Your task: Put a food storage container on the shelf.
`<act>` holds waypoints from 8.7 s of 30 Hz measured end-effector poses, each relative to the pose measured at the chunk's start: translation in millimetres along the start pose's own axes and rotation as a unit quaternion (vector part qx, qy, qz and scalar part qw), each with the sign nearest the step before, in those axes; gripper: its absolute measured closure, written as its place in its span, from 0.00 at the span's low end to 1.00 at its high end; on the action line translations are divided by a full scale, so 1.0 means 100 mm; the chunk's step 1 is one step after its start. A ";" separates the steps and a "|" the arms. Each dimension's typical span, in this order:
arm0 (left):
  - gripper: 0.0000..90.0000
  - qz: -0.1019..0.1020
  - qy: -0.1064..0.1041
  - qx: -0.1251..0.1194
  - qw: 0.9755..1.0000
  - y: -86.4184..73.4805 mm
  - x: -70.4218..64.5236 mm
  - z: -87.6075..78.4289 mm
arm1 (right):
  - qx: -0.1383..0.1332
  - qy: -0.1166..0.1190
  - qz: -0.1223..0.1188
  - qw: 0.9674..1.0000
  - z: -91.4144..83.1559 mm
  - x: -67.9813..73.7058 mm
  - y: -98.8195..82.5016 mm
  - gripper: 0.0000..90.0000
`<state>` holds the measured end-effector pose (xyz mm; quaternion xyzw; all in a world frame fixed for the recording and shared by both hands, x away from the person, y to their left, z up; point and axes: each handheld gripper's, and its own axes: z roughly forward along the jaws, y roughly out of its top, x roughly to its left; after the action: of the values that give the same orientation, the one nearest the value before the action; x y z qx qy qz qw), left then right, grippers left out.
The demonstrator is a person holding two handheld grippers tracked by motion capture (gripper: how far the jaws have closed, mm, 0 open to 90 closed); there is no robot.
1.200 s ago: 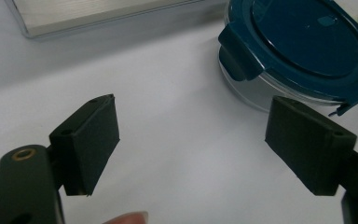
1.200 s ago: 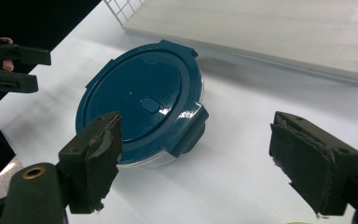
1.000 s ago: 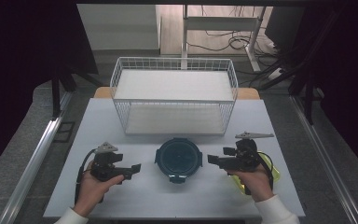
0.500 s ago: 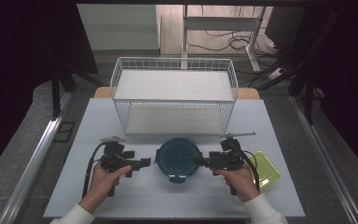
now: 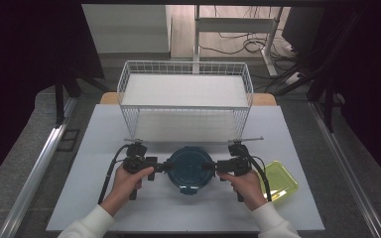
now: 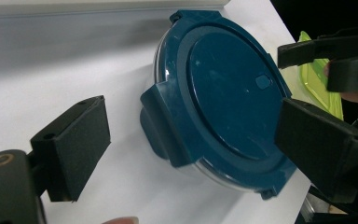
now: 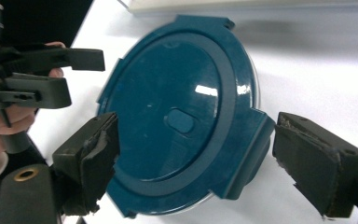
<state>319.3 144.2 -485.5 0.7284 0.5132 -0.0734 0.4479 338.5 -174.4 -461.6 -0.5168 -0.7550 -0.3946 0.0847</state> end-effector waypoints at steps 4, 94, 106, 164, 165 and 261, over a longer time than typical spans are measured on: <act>0.12 -0.006 -0.005 0.008 1.000 0.00 0.02 0.07 | 0.012 -0.013 0.005 1.000 0.06 -0.03 0.01 0.15; 0.40 -0.004 -0.016 -0.014 1.000 -0.07 -0.38 0.03 | 0.008 0.002 0.036 0.999 0.00 0.16 -0.10 0.25; 0.41 0.013 -0.017 -0.030 0.999 -0.01 -0.46 -0.08 | -0.016 -0.005 0.009 1.000 -0.11 0.27 -0.06 0.25; 0.41 0.042 -0.016 -0.052 0.998 0.38 -0.61 -0.28 | -0.048 -0.020 -0.026 0.998 -0.35 0.48 0.21 0.24; 0.41 0.042 -0.017 -0.052 0.998 0.39 -0.61 -0.29 | -0.049 -0.020 -0.026 0.998 -0.35 0.48 0.21 0.24; 0.41 0.070 -0.015 -0.104 0.992 1.61 -0.76 -0.77 | -0.095 -0.021 -0.067 0.993 -0.77 0.83 1.41 0.25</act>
<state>387.9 136.5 -304.2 0.7109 0.4594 0.0010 0.5325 399.2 -146.1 -294.0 -0.4792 -0.7486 -0.4582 -0.0071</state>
